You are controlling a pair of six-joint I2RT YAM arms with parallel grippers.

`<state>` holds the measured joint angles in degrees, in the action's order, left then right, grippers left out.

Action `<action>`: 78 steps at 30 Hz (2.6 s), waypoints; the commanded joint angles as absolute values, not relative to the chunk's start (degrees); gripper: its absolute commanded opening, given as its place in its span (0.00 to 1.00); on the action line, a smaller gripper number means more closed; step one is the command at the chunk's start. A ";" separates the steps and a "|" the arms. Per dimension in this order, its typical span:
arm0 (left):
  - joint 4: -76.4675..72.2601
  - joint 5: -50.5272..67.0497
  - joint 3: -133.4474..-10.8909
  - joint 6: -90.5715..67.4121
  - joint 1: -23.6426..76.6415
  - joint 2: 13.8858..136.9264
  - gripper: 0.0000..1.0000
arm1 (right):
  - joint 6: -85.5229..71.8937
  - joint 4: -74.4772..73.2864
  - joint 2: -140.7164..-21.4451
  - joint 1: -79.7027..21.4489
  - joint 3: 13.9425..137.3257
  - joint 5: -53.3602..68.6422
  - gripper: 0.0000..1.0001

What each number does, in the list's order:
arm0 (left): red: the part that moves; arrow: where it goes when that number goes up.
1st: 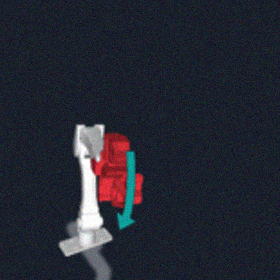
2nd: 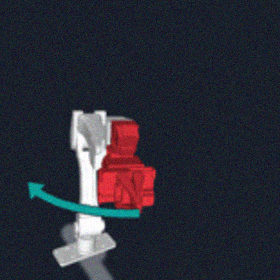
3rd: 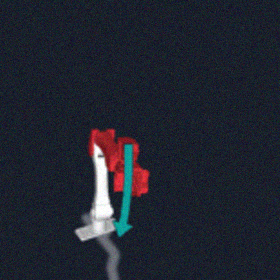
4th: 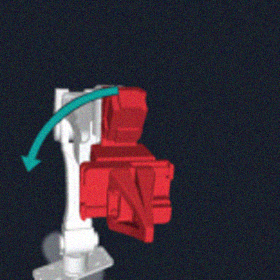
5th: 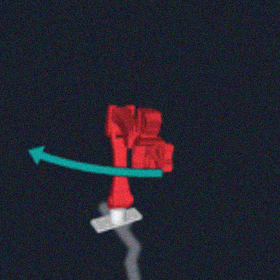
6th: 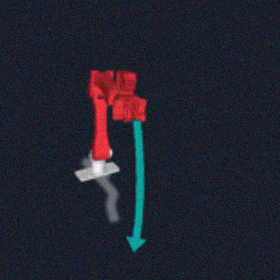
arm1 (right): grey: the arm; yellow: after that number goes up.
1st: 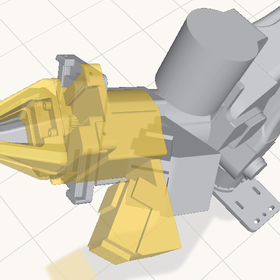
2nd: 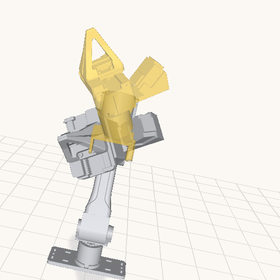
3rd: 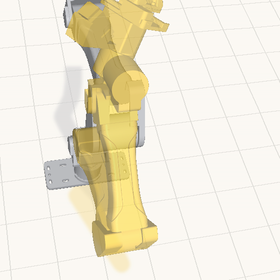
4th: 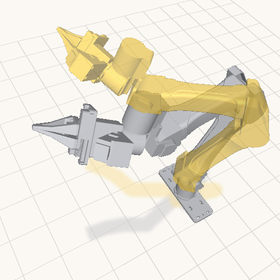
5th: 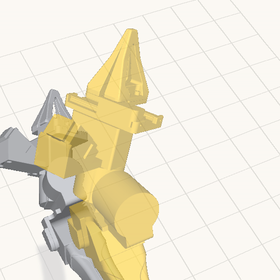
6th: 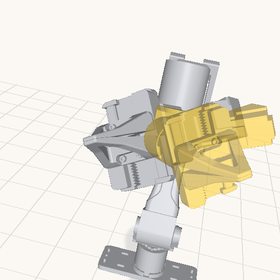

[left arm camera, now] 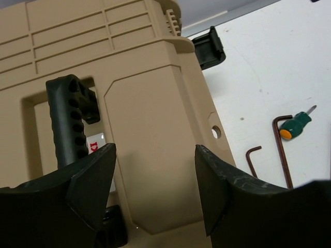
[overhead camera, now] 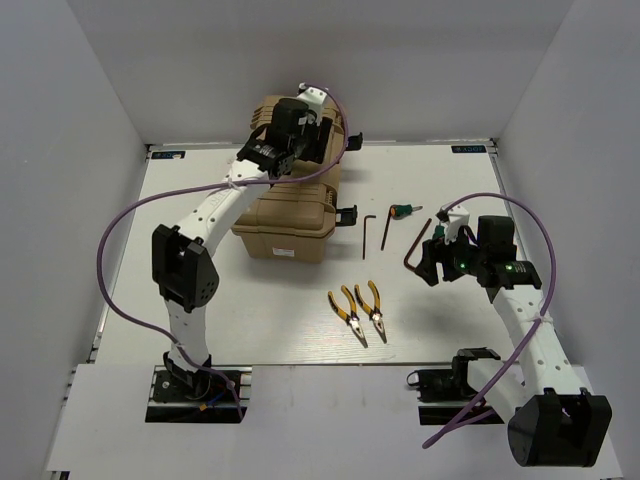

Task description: Sort the tools into containers

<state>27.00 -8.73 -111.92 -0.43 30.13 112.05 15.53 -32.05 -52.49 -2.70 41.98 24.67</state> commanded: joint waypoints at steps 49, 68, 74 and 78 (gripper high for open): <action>32.43 -7.92 -117.68 -11.85 25.58 101.51 0.00 | 14.86 -35.24 -65.46 -3.95 49.38 41.47 0.38; 30.76 1.93 -114.79 -22.58 20.22 95.71 0.00 | -13.09 -23.20 -106.78 -16.87 85.78 51.78 0.85; 29.10 2.55 -112.15 -23.12 19.69 93.96 0.00 | -13.01 -25.40 -110.04 -18.37 87.36 47.46 0.68; 29.09 2.55 -111.62 -23.64 19.07 93.96 0.00 | -12.92 -26.01 -110.04 -18.89 86.75 46.59 0.38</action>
